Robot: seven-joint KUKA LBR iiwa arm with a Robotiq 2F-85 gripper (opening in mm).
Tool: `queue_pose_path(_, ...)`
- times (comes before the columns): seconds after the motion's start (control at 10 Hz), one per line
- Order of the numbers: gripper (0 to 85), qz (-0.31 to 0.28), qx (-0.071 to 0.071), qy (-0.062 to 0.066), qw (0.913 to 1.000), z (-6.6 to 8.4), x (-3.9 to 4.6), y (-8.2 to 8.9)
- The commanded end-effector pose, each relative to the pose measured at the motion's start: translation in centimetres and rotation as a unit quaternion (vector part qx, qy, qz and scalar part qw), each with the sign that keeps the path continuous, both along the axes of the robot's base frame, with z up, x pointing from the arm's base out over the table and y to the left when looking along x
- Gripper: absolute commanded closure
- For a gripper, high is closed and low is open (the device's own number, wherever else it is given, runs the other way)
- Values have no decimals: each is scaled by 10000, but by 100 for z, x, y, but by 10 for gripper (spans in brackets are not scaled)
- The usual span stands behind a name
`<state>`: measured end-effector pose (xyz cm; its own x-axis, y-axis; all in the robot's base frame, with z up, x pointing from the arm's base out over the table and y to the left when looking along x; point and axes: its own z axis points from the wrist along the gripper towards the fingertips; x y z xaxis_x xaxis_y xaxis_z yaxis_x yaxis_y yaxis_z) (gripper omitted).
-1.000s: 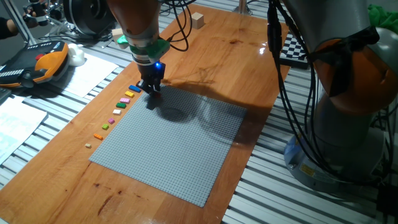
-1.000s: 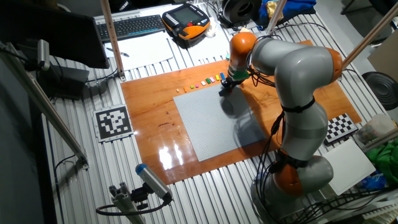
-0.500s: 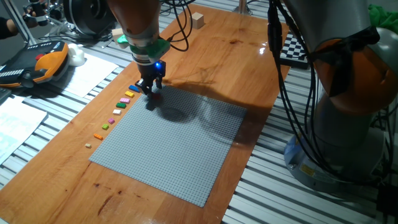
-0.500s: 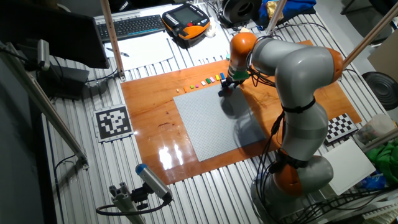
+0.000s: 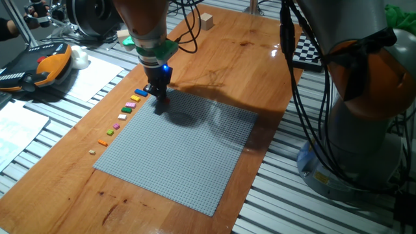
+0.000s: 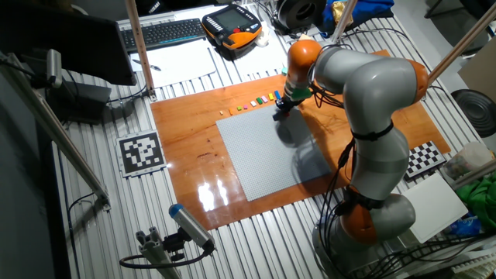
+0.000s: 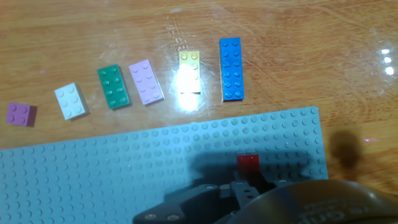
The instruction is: Stack small Lego blocks randomly, one at a time
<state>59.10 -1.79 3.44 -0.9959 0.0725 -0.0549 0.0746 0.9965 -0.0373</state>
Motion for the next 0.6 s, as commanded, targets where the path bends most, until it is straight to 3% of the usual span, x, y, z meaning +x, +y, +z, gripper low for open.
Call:
queue_pose_path(0.0,850,-7,8,4,10000,-2,-2,0)
queue_pose_path(0.5,850,-61,3,10,10000,0,-5,-4)
